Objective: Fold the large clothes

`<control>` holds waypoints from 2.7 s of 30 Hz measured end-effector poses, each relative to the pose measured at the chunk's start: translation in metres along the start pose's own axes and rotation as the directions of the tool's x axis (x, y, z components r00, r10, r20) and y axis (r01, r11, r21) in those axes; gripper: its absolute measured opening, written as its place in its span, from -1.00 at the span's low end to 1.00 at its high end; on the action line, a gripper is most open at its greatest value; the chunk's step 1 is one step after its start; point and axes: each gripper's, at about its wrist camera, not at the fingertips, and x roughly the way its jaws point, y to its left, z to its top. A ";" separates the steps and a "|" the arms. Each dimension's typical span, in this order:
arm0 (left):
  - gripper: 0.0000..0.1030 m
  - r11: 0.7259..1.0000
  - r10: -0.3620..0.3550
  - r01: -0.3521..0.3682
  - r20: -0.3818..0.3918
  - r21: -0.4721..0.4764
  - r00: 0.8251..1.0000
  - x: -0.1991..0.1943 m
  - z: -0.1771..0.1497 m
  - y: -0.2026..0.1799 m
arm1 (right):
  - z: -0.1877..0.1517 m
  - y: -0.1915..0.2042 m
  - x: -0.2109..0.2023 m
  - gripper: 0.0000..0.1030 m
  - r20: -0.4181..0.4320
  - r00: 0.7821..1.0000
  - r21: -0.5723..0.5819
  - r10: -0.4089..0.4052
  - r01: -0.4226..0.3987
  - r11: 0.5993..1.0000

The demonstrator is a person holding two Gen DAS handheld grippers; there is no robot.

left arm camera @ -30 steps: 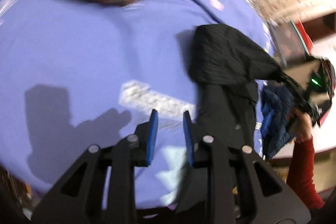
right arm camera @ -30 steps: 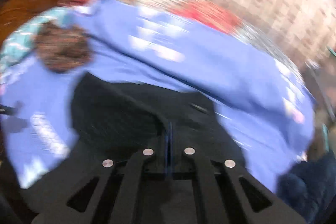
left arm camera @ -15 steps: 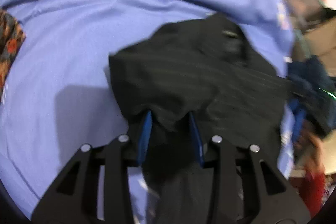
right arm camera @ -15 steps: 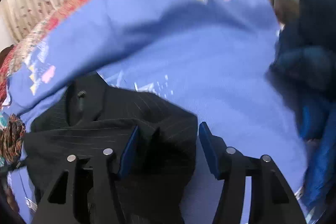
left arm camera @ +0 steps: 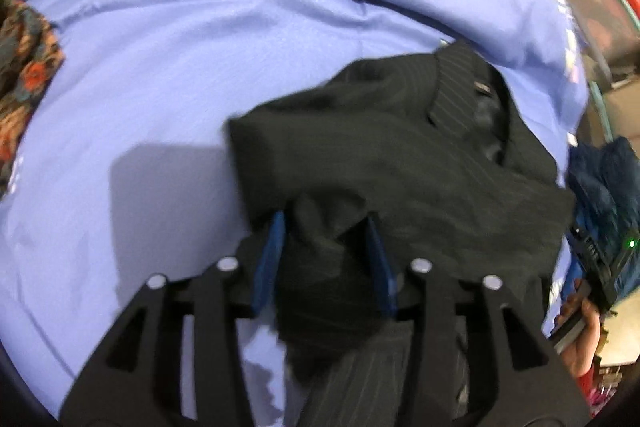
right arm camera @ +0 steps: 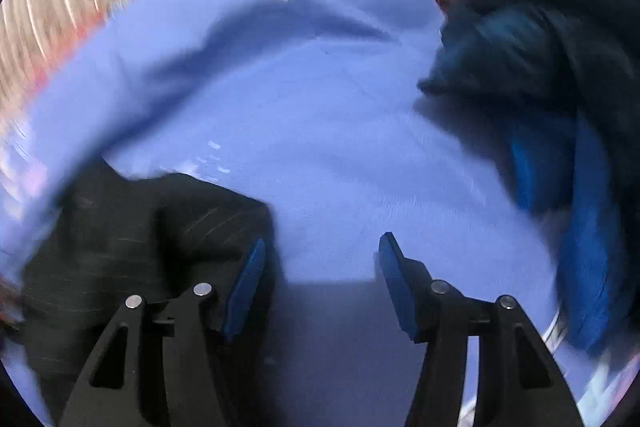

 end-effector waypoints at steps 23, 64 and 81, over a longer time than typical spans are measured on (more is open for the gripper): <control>0.06 0.967 -0.235 0.253 -0.249 0.042 0.939 -0.070 -0.326 0.043 | -0.248 -0.100 -0.158 0.46 -0.265 0.901 -0.097 0.344 -0.380 0.920; -0.71 0.911 -0.403 0.353 -0.272 -0.215 0.874 -0.057 -0.328 0.062 | -0.260 -0.082 -0.155 -0.43 -0.362 0.835 0.040 0.415 -0.431 0.902; -0.93 0.786 -0.617 0.584 -0.189 -0.202 0.764 -0.097 -0.302 0.034 | -0.216 -0.059 -0.180 -0.53 -0.258 0.708 0.088 0.657 -0.660 0.746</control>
